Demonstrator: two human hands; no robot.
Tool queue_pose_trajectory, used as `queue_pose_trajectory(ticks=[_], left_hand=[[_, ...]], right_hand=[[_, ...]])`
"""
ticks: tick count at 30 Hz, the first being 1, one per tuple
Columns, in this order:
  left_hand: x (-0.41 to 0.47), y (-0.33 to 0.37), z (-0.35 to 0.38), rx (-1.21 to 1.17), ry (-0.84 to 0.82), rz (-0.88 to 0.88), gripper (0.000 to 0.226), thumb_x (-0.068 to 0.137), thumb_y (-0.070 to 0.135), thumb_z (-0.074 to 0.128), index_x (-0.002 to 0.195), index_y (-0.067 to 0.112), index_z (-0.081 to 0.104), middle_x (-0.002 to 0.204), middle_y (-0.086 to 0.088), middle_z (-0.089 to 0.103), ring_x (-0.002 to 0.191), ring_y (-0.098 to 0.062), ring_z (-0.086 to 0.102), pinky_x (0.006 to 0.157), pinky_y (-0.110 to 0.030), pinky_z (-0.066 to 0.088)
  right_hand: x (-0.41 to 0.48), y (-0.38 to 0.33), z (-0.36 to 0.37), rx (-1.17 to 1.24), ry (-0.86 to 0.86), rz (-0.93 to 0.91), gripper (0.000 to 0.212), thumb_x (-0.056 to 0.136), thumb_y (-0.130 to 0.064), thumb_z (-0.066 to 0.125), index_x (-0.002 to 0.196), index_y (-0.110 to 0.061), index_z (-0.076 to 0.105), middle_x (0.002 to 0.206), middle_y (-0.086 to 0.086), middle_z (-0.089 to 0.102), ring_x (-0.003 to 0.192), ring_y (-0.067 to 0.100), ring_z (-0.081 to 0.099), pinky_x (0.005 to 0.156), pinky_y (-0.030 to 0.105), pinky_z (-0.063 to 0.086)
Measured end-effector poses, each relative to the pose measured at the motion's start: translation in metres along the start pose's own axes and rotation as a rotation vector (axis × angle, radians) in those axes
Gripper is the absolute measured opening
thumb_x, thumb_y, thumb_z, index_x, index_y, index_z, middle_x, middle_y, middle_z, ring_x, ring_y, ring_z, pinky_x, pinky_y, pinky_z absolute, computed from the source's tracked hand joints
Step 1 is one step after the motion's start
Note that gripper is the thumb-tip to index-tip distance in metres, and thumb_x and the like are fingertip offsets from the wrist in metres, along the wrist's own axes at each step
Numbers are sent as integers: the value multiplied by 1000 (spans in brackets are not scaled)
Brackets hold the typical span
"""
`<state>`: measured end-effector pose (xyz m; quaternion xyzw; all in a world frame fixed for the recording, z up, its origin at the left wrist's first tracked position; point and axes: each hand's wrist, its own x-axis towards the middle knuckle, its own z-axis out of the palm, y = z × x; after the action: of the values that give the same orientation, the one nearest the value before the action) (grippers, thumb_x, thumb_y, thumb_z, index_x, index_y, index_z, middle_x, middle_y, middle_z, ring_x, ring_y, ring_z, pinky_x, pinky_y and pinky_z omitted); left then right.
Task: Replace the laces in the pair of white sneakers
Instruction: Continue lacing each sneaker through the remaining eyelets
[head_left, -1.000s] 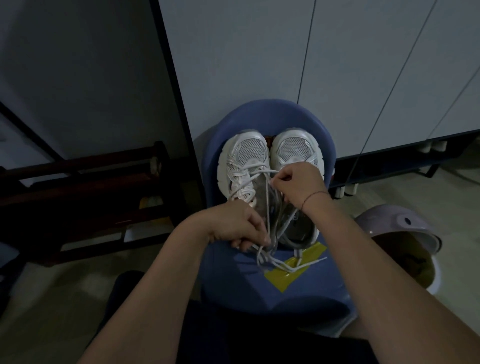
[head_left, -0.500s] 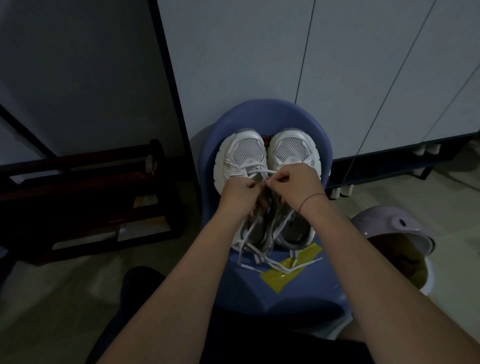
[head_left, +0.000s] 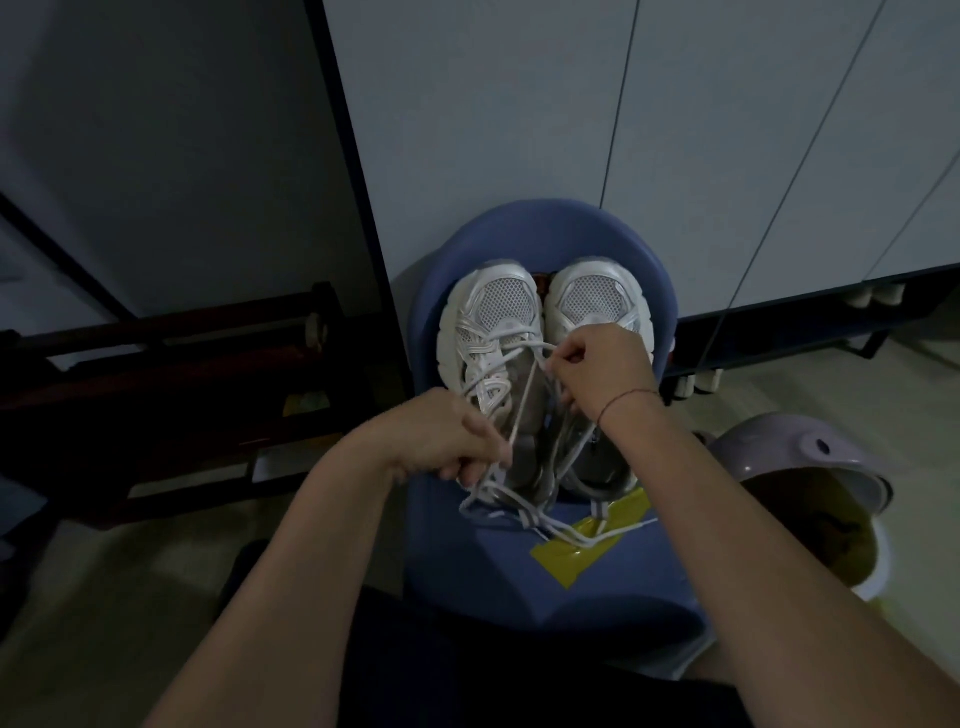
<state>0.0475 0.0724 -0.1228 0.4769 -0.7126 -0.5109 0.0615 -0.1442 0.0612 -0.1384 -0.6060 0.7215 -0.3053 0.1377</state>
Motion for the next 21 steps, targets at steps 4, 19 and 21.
queue_pose_trajectory(ticks=[4, 19, 21], left_hand=[[-6, -2, 2, 156, -238, -16, 13, 92, 15, 65, 82, 15, 74, 49, 5, 59, 39, -3, 42, 49, -19, 32], [60, 19, 39, -350, 473, 46, 24, 97, 13, 58, 74, 15, 65, 42, 5, 57, 28, -7, 36, 33, -15, 29], [60, 17, 38, -373, 478, 38, 21, 95, 13, 61, 75, 16, 64, 41, 6, 56, 29, -6, 37, 34, -14, 30]], right_hand=[[-1, -2, -3, -60, 7, 4, 15, 86, -22, 64, 79, -14, 75, 88, 1, 71, 82, 20, 63, 72, 26, 48], [-1, 7, -1, 111, -7, 15, 12, 83, -24, 70, 83, -14, 75, 74, 1, 68, 75, 21, 65, 77, 35, 54], [0, 8, -1, 117, -12, 15, 11, 83, -24, 70, 81, -15, 75, 69, -1, 65, 72, 21, 64, 76, 36, 54]])
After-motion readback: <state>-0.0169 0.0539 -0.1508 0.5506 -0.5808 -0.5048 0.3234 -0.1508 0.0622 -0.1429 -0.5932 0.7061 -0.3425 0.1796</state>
